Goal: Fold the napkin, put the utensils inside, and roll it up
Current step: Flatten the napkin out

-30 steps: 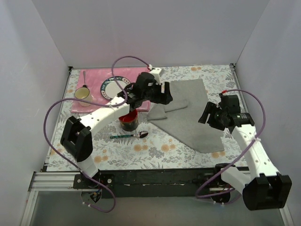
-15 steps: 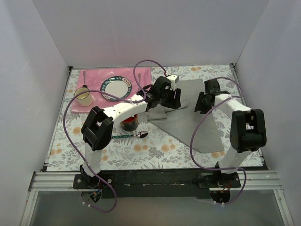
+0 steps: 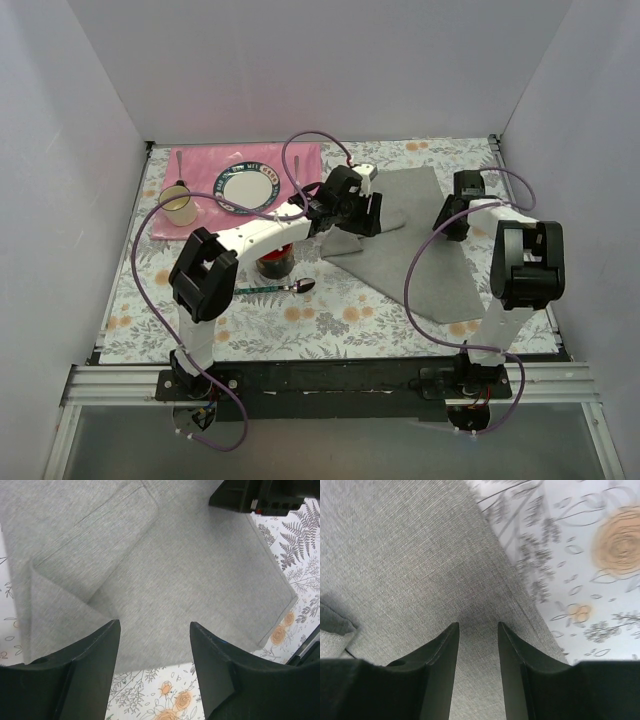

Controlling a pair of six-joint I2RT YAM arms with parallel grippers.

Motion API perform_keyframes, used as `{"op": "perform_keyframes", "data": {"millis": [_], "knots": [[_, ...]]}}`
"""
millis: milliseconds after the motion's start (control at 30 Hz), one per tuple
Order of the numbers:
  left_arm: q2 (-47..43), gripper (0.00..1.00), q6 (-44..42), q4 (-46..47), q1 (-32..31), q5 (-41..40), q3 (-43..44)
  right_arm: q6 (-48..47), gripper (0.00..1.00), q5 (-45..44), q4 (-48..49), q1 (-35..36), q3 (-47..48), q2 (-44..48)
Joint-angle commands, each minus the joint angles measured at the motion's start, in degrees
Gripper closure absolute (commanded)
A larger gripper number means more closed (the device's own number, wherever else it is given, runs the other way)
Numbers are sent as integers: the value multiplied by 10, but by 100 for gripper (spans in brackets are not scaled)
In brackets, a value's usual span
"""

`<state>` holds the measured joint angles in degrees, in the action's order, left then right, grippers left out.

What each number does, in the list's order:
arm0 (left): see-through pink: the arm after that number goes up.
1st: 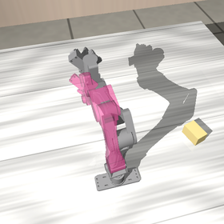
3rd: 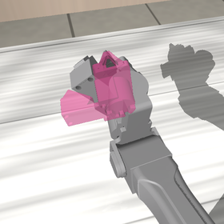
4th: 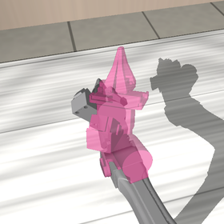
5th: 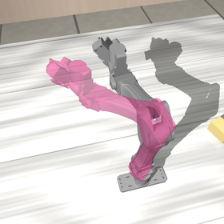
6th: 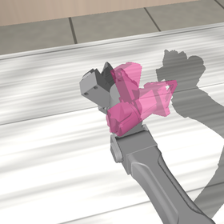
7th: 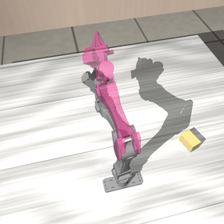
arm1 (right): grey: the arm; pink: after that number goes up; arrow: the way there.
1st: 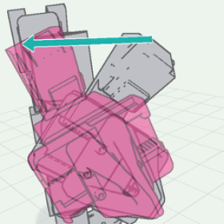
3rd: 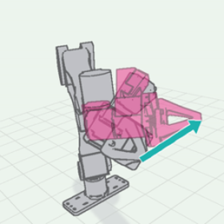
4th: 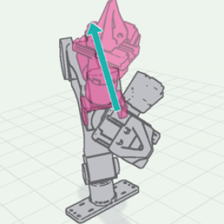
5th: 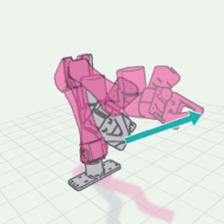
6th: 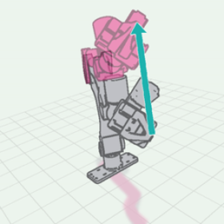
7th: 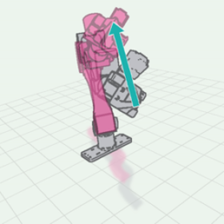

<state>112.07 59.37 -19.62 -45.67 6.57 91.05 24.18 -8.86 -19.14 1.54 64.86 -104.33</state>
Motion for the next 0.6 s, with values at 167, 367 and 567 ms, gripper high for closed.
{"op": "perform_keyframes", "data": {"millis": [167, 367, 567], "knots": [[-101, 41, 0, -8, 1, -5, -21, 9, 53, -93, -8, -160, -97, 28], [-118, 41, 14, -5, 1, 6, -22, -32, 41, -47, -2, -112, -93, 125], [-148, 40, 28, -1, 1, 21, -33, -3, 13, 76, 36, -73, -88, 170]]}}
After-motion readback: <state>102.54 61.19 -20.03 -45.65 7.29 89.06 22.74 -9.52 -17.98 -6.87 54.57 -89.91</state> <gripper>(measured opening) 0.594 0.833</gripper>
